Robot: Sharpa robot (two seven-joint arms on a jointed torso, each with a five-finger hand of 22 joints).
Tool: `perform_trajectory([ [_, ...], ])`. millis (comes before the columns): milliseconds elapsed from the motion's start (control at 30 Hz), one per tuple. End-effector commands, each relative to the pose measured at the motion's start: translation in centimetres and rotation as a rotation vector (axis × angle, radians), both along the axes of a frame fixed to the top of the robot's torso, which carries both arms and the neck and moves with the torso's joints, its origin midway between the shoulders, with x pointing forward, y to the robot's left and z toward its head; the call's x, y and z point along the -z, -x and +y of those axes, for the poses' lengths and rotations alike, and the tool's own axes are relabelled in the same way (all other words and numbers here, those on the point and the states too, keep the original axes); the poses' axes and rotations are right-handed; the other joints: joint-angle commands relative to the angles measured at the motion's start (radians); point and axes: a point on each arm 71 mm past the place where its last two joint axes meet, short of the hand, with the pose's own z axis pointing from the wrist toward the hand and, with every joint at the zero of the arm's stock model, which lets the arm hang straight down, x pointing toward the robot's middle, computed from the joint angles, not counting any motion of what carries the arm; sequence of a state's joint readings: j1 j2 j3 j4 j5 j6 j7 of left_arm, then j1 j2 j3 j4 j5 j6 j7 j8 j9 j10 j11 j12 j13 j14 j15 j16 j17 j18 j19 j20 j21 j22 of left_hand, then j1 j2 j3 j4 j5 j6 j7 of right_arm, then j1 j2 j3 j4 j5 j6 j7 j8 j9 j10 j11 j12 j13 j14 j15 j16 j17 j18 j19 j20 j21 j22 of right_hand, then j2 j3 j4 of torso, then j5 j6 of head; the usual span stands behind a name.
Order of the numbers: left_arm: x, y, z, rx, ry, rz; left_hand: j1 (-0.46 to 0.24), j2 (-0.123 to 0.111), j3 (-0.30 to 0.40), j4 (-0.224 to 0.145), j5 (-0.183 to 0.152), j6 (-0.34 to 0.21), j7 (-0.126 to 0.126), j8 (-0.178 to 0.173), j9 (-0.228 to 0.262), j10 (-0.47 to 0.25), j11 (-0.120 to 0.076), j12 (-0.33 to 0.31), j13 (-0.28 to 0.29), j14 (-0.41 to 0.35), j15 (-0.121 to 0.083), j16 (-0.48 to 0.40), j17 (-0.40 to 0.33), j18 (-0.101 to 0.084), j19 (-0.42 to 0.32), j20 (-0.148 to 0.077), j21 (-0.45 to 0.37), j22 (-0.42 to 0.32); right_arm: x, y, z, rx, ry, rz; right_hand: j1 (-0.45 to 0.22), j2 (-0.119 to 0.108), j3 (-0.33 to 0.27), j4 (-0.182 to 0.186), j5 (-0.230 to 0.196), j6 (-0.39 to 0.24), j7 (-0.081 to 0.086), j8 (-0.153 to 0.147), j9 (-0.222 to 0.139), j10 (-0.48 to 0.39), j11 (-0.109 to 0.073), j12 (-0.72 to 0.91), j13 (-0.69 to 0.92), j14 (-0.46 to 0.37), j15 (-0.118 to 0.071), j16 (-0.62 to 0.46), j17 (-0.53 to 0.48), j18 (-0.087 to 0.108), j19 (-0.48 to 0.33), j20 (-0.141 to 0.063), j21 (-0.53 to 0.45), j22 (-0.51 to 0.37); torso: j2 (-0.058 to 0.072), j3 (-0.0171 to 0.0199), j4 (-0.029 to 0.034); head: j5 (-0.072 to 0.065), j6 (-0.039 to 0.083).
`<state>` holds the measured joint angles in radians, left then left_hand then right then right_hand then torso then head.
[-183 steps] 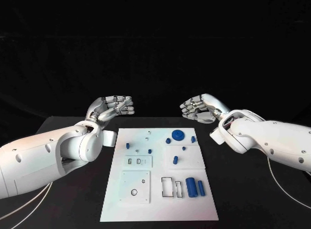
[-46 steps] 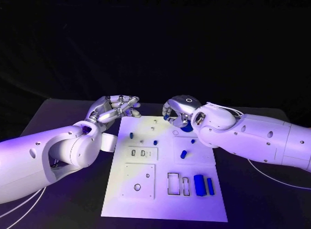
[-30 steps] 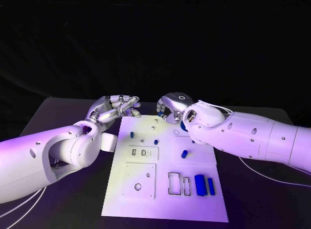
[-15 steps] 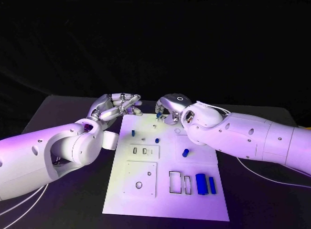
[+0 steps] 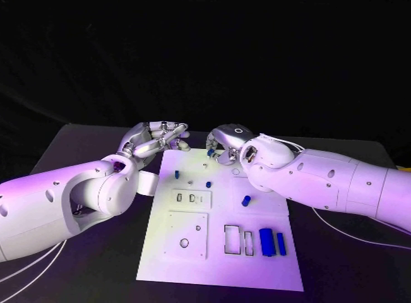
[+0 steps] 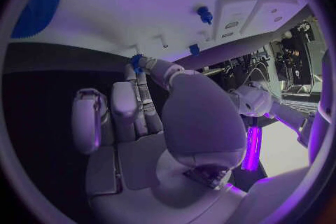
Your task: Assemble the parts on the task board
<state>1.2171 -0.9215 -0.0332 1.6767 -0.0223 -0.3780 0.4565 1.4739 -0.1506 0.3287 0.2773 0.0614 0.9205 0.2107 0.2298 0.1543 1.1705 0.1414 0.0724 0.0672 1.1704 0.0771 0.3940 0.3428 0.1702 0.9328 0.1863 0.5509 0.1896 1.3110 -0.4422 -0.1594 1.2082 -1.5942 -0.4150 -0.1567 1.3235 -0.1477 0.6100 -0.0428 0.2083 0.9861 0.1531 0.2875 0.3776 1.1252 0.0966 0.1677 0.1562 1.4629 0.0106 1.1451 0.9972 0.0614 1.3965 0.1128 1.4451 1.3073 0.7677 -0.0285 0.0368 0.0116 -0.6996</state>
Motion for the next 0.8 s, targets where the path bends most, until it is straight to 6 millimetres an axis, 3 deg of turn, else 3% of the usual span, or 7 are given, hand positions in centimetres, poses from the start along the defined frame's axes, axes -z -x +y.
perform_trajectory([
  [33,-0.17,0.04,-0.31,0.02,0.013,-0.007,-0.003,-0.001,0.003,0.001,-0.005,0.001,0.004,-0.003,0.0,-0.004,0.002,-0.005,0.001,-0.007,0.001,0.005,0.001,0.011,-0.002,0.0,0.006,0.001,0.24,-0.05,0.13,-0.011,0.017,0.013,-0.009,0.0,-0.001,0.007,-0.003,-0.002,0.002,0.003,0.002,0.007,-0.008,0.002,0.0,0.004,-0.005,0.004,-0.001,-0.006,0.006,0.001,0.003,0.026,0.0,-0.0003,0.0013,-0.003,0.0],
  [333,-0.16,0.04,-0.41,0.025,0.014,-0.005,-0.003,-0.001,0.003,0.001,-0.005,0.001,0.004,-0.003,0.0,-0.004,0.002,-0.005,0.001,-0.007,0.001,0.005,0.001,0.011,-0.002,0.0,0.006,0.001,0.6,-0.25,0.43,-0.011,0.029,0.022,-0.012,-0.001,0.0,0.009,-0.004,-0.006,0.003,0.001,0.003,0.002,-0.006,-0.001,-0.002,0.002,-0.004,0.002,-0.006,-0.005,0.003,0.002,0.002,0.024,0.0,-0.0006,0.0005,0.008,0.001],
  [800,-0.04,-0.25,-0.3,0.018,0.011,-0.003,-0.006,-0.002,0.005,0.002,-0.004,0.002,0.004,-0.004,0.0,-0.004,0.002,-0.005,0.001,-0.01,0.002,0.008,0.006,0.011,-0.004,0.0,0.007,0.002,0.97,-0.19,0.78,-0.014,0.038,0.035,-0.014,-0.002,0.0,0.01,-0.005,-0.008,0.003,0.0,0.004,-0.001,-0.005,-0.003,-0.003,0.001,-0.003,0.001,-0.008,-0.004,0.001,0.002,0.0,0.021,-0.001,-0.0005,-0.0003,0.007,-0.007],
])
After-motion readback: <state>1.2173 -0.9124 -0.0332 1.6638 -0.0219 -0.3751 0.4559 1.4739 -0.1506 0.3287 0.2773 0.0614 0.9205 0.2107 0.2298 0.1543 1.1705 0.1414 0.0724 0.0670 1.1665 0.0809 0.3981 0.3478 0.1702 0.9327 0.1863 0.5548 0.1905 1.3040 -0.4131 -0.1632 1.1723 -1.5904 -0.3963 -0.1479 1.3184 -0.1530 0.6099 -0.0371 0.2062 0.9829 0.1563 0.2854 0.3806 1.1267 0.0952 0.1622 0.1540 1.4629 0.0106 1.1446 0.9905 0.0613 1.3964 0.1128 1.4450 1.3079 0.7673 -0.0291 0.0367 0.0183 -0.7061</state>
